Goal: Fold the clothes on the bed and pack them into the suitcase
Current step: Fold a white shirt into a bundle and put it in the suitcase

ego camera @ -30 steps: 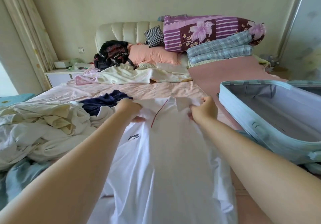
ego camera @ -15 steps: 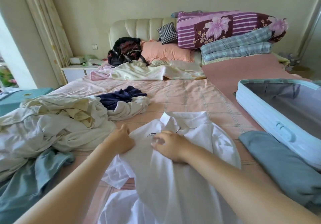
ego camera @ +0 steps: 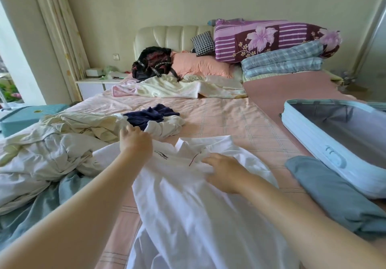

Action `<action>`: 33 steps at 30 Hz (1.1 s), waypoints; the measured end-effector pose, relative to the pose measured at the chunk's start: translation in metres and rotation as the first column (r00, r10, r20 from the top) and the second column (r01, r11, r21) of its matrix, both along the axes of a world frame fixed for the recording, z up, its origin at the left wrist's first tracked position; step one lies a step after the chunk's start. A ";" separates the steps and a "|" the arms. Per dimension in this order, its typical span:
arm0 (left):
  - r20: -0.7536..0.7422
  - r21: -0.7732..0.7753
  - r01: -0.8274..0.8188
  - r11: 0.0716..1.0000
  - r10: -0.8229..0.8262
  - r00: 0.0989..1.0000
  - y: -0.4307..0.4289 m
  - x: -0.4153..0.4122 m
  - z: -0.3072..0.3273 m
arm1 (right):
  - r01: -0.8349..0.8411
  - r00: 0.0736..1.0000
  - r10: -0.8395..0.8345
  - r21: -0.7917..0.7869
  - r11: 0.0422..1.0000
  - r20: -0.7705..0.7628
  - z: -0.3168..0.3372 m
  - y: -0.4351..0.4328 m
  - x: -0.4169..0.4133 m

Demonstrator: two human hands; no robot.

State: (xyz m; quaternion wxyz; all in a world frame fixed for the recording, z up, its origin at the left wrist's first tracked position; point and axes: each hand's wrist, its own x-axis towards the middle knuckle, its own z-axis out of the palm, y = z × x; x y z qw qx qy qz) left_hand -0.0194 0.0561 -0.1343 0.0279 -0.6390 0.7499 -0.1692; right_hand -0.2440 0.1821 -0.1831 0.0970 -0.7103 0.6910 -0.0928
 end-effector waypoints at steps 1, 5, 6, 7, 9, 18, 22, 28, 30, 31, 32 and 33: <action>-0.025 0.026 0.059 0.998 -0.059 0.998 0.007 -0.013 -0.001 | 0.038 0.998 -0.038 -0.015 0.999 -0.044 0.001 0.005 -0.009; -0.340 0.166 0.408 0.898 -0.336 0.878 0.040 -0.075 -0.015 | 0.351 0.923 -0.354 -0.044 0.935 -0.150 0.004 0.031 -0.052; -0.397 0.207 0.475 0.855 -0.370 0.840 0.050 -0.091 -0.019 | 0.455 0.874 -0.456 -0.046 0.889 -0.165 0.004 0.038 -0.064; -0.439 0.242 0.526 0.815 -0.392 0.809 0.060 -0.107 -0.022 | 0.547 0.823 -0.543 -0.026 0.837 -0.165 0.003 0.044 -0.075; -0.488 0.291 0.589 0.754 -0.413 0.769 0.078 -0.134 -0.030 | 0.649 0.759 -0.637 0.096 0.754 -0.134 -0.001 0.054 -0.093; -0.442 0.468 0.608 0.641 -0.426 0.790 0.102 -0.197 -0.057 | 0.597 0.626 -0.494 0.036 0.802 0.603 -0.012 0.058 -0.132; -0.433 0.439 0.598 0.671 -0.425 0.795 0.092 -0.209 -0.059 | 0.520 0.852 -0.479 -0.246 0.818 0.211 0.014 0.049 -0.163; -0.269 0.519 0.481 0.706 -0.400 0.876 0.071 -0.211 -0.077 | 0.365 0.673 -0.469 -0.293 0.883 -0.573 0.038 0.034 -0.191; -0.248 0.465 0.490 0.737 -0.422 0.872 0.070 -0.210 -0.083 | 0.407 0.642 -0.446 -0.215 0.888 -0.624 0.036 0.033 -0.185; -0.260 0.425 0.510 0.748 -0.439 0.860 0.072 -0.208 -0.083 | 0.407 0.637 -0.438 -0.206 0.890 -0.635 0.035 0.033 -0.179; -0.276 0.377 0.534 0.757 -0.458 0.845 0.074 -0.206 -0.083 | 0.388 0.632 -0.420 -0.203 0.899 -0.651 0.033 0.033 -0.172; -0.289 0.333 0.561 0.758 -0.484 0.826 0.077 -0.203 -0.081 | 0.346 0.634 -0.391 -0.207 0.915 -0.667 0.033 0.035 -0.164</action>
